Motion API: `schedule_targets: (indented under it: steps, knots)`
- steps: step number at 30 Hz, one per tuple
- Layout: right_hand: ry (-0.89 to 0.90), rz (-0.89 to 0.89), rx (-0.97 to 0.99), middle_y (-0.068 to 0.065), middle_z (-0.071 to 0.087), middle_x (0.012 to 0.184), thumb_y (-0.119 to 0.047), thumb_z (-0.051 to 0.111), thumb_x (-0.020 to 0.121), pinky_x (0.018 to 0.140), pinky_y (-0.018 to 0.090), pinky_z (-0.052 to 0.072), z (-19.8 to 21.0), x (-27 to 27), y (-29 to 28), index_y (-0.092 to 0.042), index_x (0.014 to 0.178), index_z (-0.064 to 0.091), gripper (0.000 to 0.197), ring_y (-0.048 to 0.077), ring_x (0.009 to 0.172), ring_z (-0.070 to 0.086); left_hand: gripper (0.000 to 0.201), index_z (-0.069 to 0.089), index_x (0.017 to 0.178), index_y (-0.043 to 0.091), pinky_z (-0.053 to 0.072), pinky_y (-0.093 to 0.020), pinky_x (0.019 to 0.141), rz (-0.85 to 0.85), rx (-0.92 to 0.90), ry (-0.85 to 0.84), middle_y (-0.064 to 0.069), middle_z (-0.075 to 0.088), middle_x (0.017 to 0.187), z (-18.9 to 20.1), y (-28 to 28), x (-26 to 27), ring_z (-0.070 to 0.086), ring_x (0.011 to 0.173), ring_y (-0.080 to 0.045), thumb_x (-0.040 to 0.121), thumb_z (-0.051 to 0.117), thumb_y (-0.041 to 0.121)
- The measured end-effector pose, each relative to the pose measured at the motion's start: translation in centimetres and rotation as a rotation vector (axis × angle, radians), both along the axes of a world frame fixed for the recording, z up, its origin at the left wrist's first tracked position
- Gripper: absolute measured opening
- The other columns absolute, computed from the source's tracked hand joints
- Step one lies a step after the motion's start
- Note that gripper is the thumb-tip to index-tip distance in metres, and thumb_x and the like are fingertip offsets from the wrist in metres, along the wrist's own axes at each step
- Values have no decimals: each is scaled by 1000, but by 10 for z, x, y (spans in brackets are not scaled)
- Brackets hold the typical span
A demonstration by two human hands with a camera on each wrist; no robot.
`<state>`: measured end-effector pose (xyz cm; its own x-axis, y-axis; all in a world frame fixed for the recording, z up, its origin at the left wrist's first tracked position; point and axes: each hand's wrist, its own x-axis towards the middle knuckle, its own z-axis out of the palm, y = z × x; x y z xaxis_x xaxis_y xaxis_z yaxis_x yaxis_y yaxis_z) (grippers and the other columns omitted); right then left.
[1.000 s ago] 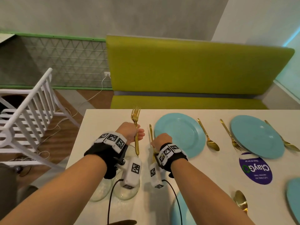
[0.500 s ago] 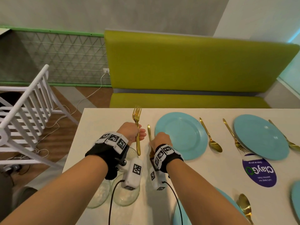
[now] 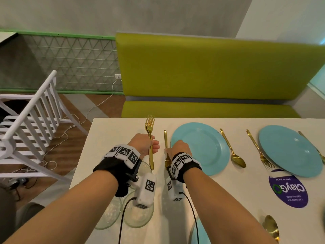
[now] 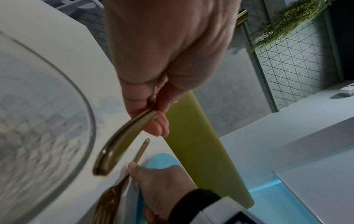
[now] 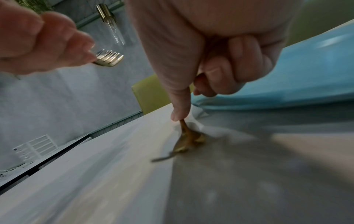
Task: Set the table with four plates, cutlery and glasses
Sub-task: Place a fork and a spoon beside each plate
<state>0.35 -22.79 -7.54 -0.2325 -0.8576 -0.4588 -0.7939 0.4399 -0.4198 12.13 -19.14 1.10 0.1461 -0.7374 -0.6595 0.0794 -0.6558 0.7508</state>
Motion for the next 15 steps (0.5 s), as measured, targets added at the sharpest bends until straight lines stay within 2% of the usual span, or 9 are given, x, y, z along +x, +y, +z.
schedule_targets:
  steps: [2,6,8,12,15]
  knots:
    - [3,8,1,9,65,108,-37,69,81,77,31,51,0,0,-2,-8,105,59,38,28,98,65,13,45,97,2,46,-24,59,1,-4,3,-11,52,74,0,-1,0,52,61,-17,96,36,-7]
    - [-8,0,5,9,67,104,-39,71,79,75,30,50,-1,-2,-6,-9,100,60,39,27,88,64,18,46,86,5,47,-21,52,-8,-3,-5,-10,53,74,-2,-2,0,52,60,-16,96,36,-6]
    - [-18,-8,5,9,67,103,-40,72,78,75,31,51,-2,-3,-8,-9,97,60,39,25,81,60,15,45,89,5,48,-20,50,-6,6,-9,-10,54,74,-2,-3,0,53,60,-16,96,37,-6]
    - [-18,-10,7,9,67,103,-40,71,78,74,32,50,-1,-4,-7,-9,100,59,40,28,93,65,23,44,79,8,48,-18,44,-6,10,-12,-9,54,73,-4,-3,0,53,59,-16,96,36,-5]
    - [-9,-7,9,9,66,103,-41,71,78,74,32,51,-1,-4,-6,-9,101,59,41,28,94,65,20,46,82,7,48,-21,51,-10,11,-27,-10,54,74,-5,-4,-1,54,60,-16,96,37,-5]
